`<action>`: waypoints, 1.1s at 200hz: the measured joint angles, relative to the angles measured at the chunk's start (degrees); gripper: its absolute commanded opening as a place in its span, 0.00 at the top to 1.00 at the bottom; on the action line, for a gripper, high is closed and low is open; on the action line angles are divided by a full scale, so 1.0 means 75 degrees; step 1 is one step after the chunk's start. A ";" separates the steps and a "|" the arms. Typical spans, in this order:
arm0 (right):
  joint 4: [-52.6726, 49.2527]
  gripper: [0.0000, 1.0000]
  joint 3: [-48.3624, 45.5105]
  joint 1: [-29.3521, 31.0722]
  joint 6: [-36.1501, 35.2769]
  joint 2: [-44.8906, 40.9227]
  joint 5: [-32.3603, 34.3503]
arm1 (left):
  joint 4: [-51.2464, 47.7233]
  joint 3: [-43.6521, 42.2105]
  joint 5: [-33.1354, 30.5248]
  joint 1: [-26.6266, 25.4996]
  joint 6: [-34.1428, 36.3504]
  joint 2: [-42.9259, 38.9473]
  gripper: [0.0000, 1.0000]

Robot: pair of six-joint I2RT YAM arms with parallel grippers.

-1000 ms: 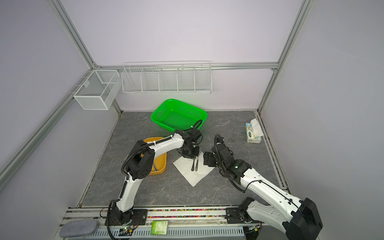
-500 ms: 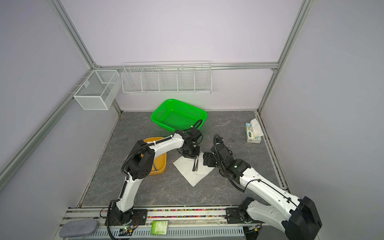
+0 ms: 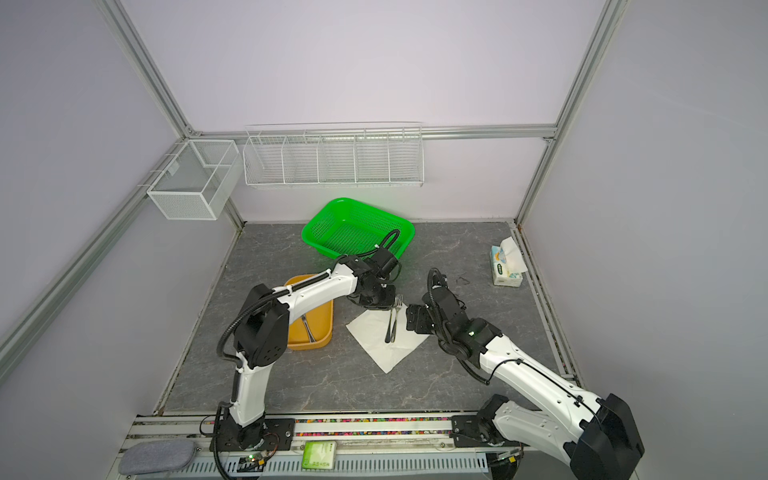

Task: Place the utensils on the paper napkin and roll it up
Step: 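Open the left gripper and move it back over the knife in the tray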

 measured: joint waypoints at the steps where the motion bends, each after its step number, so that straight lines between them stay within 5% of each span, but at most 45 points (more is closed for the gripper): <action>1: 0.0003 0.11 0.0000 0.0000 0.0000 0.0000 -0.0003 | 0.0003 -0.0012 -0.0015 0.0000 0.0003 -0.0026 0.78; 57: 0.0388 0.11 0.0067 -0.0009 -0.0233 0.0111 -0.0638 | 0.0009 -0.1285 -0.1378 0.0125 0.0032 -0.1926 0.80; 93: 0.0670 0.11 0.0487 0.0134 -0.0434 0.0702 -0.1268 | -0.0108 -0.2448 -0.1804 0.1084 0.0009 -0.3095 0.79; 161: 0.0685 0.10 0.1798 0.0685 -0.0944 0.2078 -0.1961 | -0.0423 -0.3937 -0.1195 0.3171 0.0335 -0.3829 0.76; 220: 0.0493 0.10 0.2296 0.0956 -0.1236 0.2710 -0.2011 | -0.0580 -0.4211 -0.0466 0.3920 0.0726 -0.3395 0.70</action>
